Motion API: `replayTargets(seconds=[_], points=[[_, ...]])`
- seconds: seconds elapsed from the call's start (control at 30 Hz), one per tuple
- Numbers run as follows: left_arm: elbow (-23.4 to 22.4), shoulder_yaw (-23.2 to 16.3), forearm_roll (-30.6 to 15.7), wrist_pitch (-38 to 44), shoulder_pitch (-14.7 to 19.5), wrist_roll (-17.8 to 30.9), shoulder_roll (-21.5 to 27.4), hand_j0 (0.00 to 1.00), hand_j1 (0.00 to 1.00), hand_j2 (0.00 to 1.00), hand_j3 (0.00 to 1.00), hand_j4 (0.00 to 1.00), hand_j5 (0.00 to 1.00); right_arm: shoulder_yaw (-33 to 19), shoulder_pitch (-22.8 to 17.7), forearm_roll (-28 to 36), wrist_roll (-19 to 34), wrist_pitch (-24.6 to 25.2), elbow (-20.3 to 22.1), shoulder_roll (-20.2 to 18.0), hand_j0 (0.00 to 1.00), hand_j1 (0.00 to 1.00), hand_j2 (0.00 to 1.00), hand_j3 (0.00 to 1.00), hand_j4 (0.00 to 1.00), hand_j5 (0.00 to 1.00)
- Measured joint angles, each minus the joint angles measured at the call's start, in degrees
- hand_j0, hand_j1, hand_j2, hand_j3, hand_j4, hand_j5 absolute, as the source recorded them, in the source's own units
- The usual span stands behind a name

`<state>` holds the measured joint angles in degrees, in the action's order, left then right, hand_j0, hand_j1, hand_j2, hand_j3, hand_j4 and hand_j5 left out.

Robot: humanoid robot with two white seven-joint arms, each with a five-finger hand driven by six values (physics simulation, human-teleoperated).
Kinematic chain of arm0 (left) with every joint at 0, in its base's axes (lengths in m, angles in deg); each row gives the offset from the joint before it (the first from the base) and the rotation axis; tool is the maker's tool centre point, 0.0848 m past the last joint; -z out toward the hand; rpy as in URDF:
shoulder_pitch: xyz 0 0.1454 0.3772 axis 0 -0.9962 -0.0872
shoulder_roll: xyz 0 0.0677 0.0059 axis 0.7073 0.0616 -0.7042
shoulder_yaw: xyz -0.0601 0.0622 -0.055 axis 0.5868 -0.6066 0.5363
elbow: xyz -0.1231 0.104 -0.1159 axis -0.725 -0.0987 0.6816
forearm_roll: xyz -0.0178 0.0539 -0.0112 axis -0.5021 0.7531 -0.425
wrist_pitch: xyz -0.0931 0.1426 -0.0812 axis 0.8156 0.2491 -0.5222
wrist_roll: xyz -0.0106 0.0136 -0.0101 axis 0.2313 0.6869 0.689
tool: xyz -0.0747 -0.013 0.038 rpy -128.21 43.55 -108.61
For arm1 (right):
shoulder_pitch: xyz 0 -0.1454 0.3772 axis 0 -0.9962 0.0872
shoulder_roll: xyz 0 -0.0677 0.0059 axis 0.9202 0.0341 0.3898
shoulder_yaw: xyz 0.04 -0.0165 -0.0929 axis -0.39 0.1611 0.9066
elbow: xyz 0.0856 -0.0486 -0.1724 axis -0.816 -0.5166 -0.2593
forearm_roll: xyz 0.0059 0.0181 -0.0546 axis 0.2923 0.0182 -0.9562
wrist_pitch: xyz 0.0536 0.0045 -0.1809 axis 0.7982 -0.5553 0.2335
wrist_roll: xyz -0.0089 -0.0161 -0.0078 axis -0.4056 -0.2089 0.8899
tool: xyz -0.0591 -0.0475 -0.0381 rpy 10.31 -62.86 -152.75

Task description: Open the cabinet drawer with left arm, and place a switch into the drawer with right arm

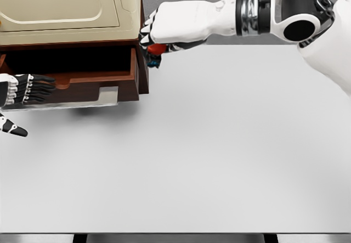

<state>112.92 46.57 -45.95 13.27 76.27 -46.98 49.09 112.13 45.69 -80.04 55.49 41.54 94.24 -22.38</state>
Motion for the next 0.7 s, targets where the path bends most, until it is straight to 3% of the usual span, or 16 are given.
replayTargets(seconds=[0.43, 0.7], points=[[-0.1, 0.3, -2.8, -3.9, 0.4, -0.1, -0.6, 1.00, 1.00, 1.00, 1.00, 1.00, 1.00, 0.8, 1.8, 0.2, 0.0, 0.0, -0.1, 4.0, 0.49, 0.49, 0.49, 0.49, 0.49, 0.49], [-0.1, 0.3, -4.2, -4.4, 0.4, -0.1, -0.3, 1.00, 1.00, 1.00, 1.00, 1.00, 1.00, 1.8, 3.1, 0.1, 0.0, 0.0, -4.7, 8.4, 0.49, 0.49, 0.49, 0.49, 0.49, 0.49]])
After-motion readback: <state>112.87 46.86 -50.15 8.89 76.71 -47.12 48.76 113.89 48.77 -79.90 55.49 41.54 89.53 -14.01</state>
